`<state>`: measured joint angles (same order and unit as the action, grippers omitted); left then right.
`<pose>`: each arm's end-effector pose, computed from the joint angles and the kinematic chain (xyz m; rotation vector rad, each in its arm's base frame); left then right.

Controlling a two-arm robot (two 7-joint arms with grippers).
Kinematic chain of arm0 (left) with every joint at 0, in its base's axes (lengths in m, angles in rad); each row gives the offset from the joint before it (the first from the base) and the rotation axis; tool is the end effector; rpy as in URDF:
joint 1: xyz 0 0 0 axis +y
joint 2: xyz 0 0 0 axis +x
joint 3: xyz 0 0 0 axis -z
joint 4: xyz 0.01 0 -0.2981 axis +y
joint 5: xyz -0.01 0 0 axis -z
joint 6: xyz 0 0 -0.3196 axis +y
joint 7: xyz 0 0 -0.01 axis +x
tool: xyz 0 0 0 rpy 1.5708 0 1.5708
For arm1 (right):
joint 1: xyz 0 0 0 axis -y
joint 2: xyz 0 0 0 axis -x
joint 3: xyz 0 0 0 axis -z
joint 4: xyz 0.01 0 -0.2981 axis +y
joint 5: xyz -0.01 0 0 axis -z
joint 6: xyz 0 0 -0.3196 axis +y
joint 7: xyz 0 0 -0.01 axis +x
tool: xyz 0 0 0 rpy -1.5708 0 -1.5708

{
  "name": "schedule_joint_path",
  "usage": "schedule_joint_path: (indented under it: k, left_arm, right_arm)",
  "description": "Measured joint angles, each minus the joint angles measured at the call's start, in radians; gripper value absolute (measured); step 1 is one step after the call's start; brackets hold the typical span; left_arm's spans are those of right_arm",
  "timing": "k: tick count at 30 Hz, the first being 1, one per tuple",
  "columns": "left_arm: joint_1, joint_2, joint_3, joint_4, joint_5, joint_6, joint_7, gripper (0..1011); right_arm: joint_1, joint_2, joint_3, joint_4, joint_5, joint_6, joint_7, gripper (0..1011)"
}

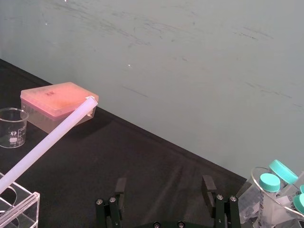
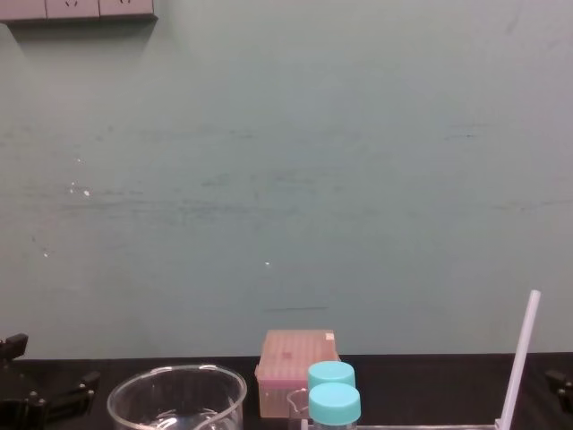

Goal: Pick up the stirring rod with one hand, then place it down.

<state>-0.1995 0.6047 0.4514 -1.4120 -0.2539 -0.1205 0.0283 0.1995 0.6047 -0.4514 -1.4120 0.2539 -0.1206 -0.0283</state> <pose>0.3696 0.0844 -0.3109 0.3045 -0.2850 1.2480 0.3696 -0.0844 -0.3109 -0.3044 -0.2851 -1.2479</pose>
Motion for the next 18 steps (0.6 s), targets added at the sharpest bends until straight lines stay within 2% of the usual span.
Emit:
schedule_joint_path:
  k: [18]
  left_arm:
    - [0.0, 0.0, 0.0, 0.0, 0.0, 0.0, 0.0, 1005]
  right_arm:
    - [0.0, 0.0, 0.0, 0.0, 0.0, 0.0, 0.0, 1003]
